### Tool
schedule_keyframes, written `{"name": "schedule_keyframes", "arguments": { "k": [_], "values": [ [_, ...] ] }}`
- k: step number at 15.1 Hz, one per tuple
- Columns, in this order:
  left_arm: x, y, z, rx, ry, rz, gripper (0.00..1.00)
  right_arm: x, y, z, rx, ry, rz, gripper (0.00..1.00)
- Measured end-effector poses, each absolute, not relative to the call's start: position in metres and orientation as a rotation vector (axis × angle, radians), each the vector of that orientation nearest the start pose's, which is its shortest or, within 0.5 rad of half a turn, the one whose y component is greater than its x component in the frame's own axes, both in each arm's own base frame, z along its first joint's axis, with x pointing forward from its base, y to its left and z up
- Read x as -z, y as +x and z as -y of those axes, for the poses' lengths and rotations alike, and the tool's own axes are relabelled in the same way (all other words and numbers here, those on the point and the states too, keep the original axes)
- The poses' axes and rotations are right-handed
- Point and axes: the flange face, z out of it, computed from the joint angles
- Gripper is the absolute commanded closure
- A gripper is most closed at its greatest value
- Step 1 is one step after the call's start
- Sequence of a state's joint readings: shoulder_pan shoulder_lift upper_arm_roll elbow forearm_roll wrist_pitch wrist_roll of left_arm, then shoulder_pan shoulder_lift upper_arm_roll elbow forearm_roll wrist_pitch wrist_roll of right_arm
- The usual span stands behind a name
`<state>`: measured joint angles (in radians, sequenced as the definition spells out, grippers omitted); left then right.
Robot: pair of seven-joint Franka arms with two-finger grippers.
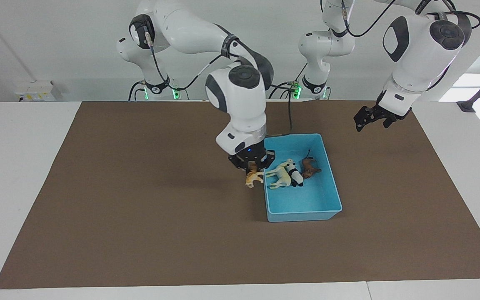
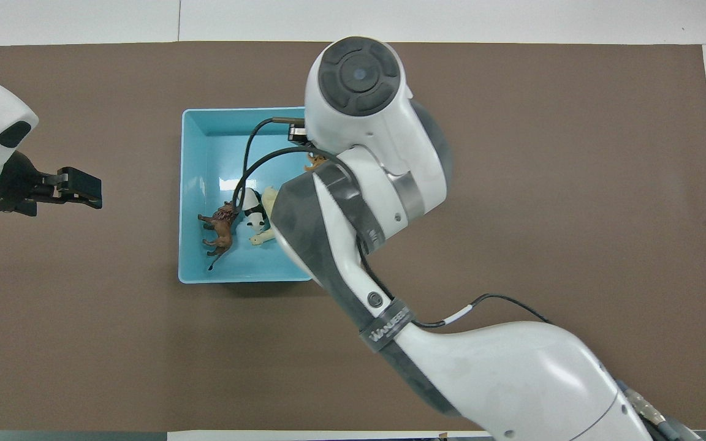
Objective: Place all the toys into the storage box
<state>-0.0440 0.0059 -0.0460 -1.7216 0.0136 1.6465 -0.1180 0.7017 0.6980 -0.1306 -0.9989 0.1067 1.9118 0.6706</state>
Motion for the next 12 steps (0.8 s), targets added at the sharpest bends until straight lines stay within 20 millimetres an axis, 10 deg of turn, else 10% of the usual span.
{"name": "schedule_keyframes", "arguments": {
  "k": [3, 4, 8, 12],
  "values": [
    [-0.563, 0.553, 0.044, -0.161, -3.118, -0.085, 0.0, -0.449, 0.584, -0.523, 0.345, -2.906, 0.005, 1.0],
    [-0.569, 0.552, 0.045, -0.18, -3.116, -0.108, 0.0, -0.437, 0.577, -0.537, 0.363, -2.891, 0.025, 0.04],
    [-0.582, 0.549, 0.051, -0.203, -3.113, -0.137, 0.0, -0.397, 0.567, -0.547, 0.299, -2.919, -0.101, 0.0],
    [-0.582, 0.549, 0.054, -0.206, -3.112, -0.154, 0.0, -0.435, 0.58, -0.519, 0.282, -2.931, -0.278, 0.0]
  ]
}}
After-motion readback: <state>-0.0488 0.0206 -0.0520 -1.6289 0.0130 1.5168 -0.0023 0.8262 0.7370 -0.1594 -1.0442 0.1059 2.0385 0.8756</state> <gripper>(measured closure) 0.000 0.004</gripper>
